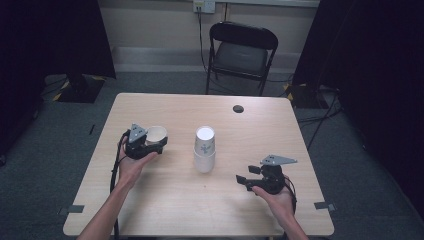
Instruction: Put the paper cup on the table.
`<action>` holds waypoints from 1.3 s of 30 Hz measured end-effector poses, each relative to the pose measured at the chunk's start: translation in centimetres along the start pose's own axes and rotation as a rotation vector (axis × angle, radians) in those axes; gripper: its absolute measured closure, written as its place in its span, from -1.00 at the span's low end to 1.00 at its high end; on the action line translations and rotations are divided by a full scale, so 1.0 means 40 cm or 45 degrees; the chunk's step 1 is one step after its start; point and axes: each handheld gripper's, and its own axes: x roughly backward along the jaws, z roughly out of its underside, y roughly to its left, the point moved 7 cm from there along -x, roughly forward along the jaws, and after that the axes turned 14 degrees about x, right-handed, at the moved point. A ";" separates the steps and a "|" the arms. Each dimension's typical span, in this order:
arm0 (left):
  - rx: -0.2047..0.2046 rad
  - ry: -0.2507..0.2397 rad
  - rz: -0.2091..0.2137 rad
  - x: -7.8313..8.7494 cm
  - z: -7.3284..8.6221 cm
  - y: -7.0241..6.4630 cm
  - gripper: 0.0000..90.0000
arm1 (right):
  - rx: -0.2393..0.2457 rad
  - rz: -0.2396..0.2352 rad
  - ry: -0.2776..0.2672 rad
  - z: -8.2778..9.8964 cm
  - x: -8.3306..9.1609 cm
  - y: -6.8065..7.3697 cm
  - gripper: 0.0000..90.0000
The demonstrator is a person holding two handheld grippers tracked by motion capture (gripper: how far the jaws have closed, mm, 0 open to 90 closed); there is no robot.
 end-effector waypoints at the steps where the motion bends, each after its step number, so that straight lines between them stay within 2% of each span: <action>1: -0.018 0.015 0.004 -0.002 0.003 -0.003 -0.44 | -0.004 0.002 0.001 0.001 -0.001 -0.001 -0.28; 2: -0.021 0.014 0.000 -0.003 0.004 -0.003 -0.45 | -0.013 0.005 0.008 0.002 -0.001 -0.001 -0.28; 4: 0.006 0.005 0.004 -0.006 0.003 0.000 -0.46 | -0.016 0.003 0.007 0.003 -0.001 -0.001 -0.28; 11: 0.007 0.074 -0.006 -0.029 0.035 0.006 -0.53 | -0.017 0.001 0.007 0.004 0.000 0.001 -0.28; 13: -0.010 0.099 -0.008 -0.037 0.047 0.004 -0.53 | -0.017 -0.001 0.009 0.006 -0.002 0.001 -0.28; 16: 0.014 0.096 0.002 -0.040 0.054 0.001 -0.53 | -0.023 -0.007 0.012 0.008 -0.001 0.004 -0.28; 18: 0.004 0.110 0.004 -0.042 0.058 0.000 -0.56 | -0.025 -0.006 0.013 0.008 -0.001 0.004 -0.28; 23: 0.015 0.111 -0.013 -0.032 0.054 0.008 -0.65 | -0.025 -0.004 0.007 0.007 0.000 0.004 -0.29; 29: -0.008 0.130 -0.029 -0.023 0.057 0.012 -0.65 | -0.021 -0.008 0.012 0.008 -0.002 0.007 -0.27; 30: -0.019 0.152 -0.031 -0.018 0.060 0.015 -0.65 | -0.021 -0.009 0.013 0.008 -0.002 0.007 -0.27; 34: 0.002 0.147 -0.033 -0.015 0.062 0.013 -0.65 | -0.022 -0.009 0.012 0.009 -0.003 0.006 -0.28; 36: -0.032 0.199 -0.044 -0.013 0.069 0.013 -0.65 | -0.018 -0.009 0.015 0.009 -0.004 0.006 -0.29; 39: -0.042 0.206 -0.038 -0.005 0.070 0.010 -0.65 | -0.017 -0.004 0.012 0.009 -0.002 0.006 -0.30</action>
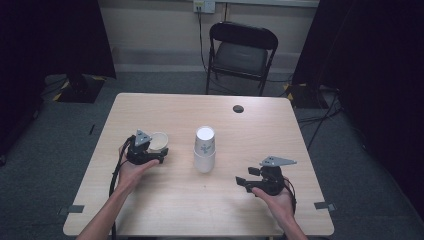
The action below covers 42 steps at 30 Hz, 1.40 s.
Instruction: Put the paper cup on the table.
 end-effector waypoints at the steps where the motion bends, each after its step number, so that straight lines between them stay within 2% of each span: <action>1: -0.011 0.003 -0.006 0.003 0.001 0.001 -0.65 | 0.000 0.000 0.000 0.000 0.000 0.000 -0.30; 3: 0.002 0.005 -0.005 0.014 0.000 0.001 -0.65 | 0.006 0.018 -0.018 -0.002 0.003 -0.003 -0.32; 5: -0.006 -0.015 -0.006 0.030 -0.002 0.003 -0.65 | 0.005 0.027 -0.035 -0.006 0.008 -0.008 -0.37; 12: 0.013 0.001 -0.013 0.054 0.018 0.015 -0.65 | -0.016 0.054 -0.035 -0.003 0.014 -0.021 -0.45; 13: 0.023 0.029 -0.008 0.066 0.029 0.017 -0.65 | -0.020 0.058 -0.037 -0.002 0.016 -0.023 -0.45; 14: 0.023 0.029 -0.008 0.066 0.029 0.017 -0.65 | -0.020 0.058 -0.037 -0.002 0.016 -0.023 -0.45; 16: 0.012 0.020 0.002 0.095 0.031 0.009 -0.65 | -0.028 0.067 -0.038 0.003 0.020 -0.030 -0.45; 20: 0.040 0.016 0.022 0.121 0.035 0.006 -0.65 | -0.035 0.077 -0.045 0.003 0.023 -0.036 -0.44; 22: 0.072 -0.003 0.021 0.143 0.048 0.009 -0.64 | -0.036 0.082 -0.047 0.003 0.027 -0.036 -0.44; 26: 0.039 0.023 0.006 0.162 0.062 0.003 -0.64 | -0.039 0.090 -0.042 0.010 0.031 -0.038 -0.44; 27: 0.017 0.051 0.012 0.173 0.069 -0.006 -0.64 | -0.040 0.091 -0.044 0.011 0.033 -0.040 -0.44; 30: 0.048 0.023 0.030 0.193 0.069 -0.018 -0.64 | -0.044 0.102 -0.051 0.011 0.038 -0.044 -0.44; 33: 0.059 0.033 0.017 0.211 0.079 -0.022 -0.64 | -0.048 0.109 -0.053 0.011 0.041 -0.047 -0.43; 37: 0.056 0.077 0.013 0.228 0.098 -0.023 -0.64 | -0.042 0.107 -0.049 0.012 0.040 -0.045 -0.43; 38: 0.056 0.080 0.011 0.245 0.109 -0.018 -0.64 | -0.040 0.106 -0.047 0.013 0.038 -0.043 -0.43; 39: 0.056 0.080 0.011 0.245 0.109 -0.018 -0.64 | -0.038 0.104 -0.047 0.013 0.038 -0.041 -0.43; 41: 0.072 0.074 -0.019 0.283 0.129 0.002 -0.64 | -0.030 0.105 -0.042 0.014 0.036 -0.040 -0.43; 42: 0.072 0.074 -0.019 0.283 0.129 0.002 -0.64 | -0.030 0.105 -0.042 0.014 0.036 -0.040 -0.43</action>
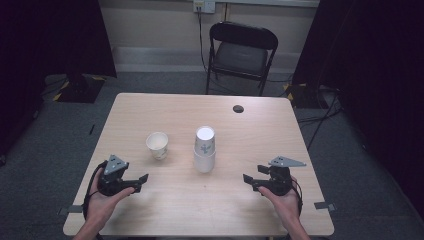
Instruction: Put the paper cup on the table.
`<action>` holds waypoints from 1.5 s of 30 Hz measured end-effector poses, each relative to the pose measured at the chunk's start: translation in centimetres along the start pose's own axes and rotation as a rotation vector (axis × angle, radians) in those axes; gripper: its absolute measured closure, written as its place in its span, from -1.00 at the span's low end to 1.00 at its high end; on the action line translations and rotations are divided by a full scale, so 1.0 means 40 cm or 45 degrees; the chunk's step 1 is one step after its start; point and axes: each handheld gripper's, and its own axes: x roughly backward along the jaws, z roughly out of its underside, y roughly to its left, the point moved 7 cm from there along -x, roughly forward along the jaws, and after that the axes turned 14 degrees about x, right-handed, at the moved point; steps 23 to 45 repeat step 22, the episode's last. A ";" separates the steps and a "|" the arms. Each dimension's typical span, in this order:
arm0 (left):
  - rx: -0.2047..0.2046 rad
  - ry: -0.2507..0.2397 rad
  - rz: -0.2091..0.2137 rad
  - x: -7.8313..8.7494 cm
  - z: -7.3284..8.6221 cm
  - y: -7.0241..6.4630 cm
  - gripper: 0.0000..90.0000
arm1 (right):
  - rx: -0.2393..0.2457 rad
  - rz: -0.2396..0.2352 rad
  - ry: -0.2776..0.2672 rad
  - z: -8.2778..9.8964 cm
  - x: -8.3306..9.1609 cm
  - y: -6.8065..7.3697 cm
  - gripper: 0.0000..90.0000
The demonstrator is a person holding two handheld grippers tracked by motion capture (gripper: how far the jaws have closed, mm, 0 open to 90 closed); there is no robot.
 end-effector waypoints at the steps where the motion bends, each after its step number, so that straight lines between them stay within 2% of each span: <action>1: -0.001 0.004 -0.014 0.009 0.007 0.008 -0.64 | -0.004 0.003 0.005 0.002 -0.001 0.000 -0.43; 3: 0.010 0.005 -0.035 0.021 0.019 0.017 -0.63 | -0.004 0.003 0.011 0.004 -0.003 0.000 -0.43; 5: 0.049 0.013 -0.083 0.036 0.032 0.027 -0.63 | -0.001 0.003 0.013 0.005 -0.003 0.000 -0.43; 6: 0.069 0.016 -0.071 0.049 0.040 0.027 -0.63 | -0.002 0.011 0.017 0.007 -0.004 -0.001 -0.43; 7: 0.049 0.005 -0.083 0.067 0.050 0.033 -0.63 | -0.004 0.011 0.019 0.007 -0.004 -0.001 -0.43; 9: 0.050 0.004 -0.097 0.077 0.055 0.041 -0.63 | -0.002 0.015 0.020 0.008 -0.004 -0.003 -0.43; 10: 0.062 -0.009 -0.096 0.089 0.060 0.052 -0.63 | 0.002 0.019 0.019 0.009 -0.002 -0.004 -0.43; 11: 0.110 -0.021 -0.121 0.104 0.070 0.071 -0.63 | 0.005 0.027 0.025 0.013 -0.001 -0.006 -0.43; 13: 0.180 -0.052 -0.105 0.118 0.071 0.084 -0.63 | -0.001 0.028 0.037 0.019 -0.002 -0.011 -0.43; 17: 0.199 -0.069 -0.121 0.119 0.064 0.098 -0.61 | -0.002 0.029 0.045 0.024 -0.006 -0.012 -0.43; 20: 0.233 -0.077 -0.105 0.115 0.067 0.106 -0.61 | -0.009 0.028 0.053 0.028 -0.011 -0.016 -0.44; 45: 0.229 -0.080 -0.102 0.115 0.066 0.106 -0.62 | -0.013 0.026 0.056 0.029 -0.012 -0.018 -0.44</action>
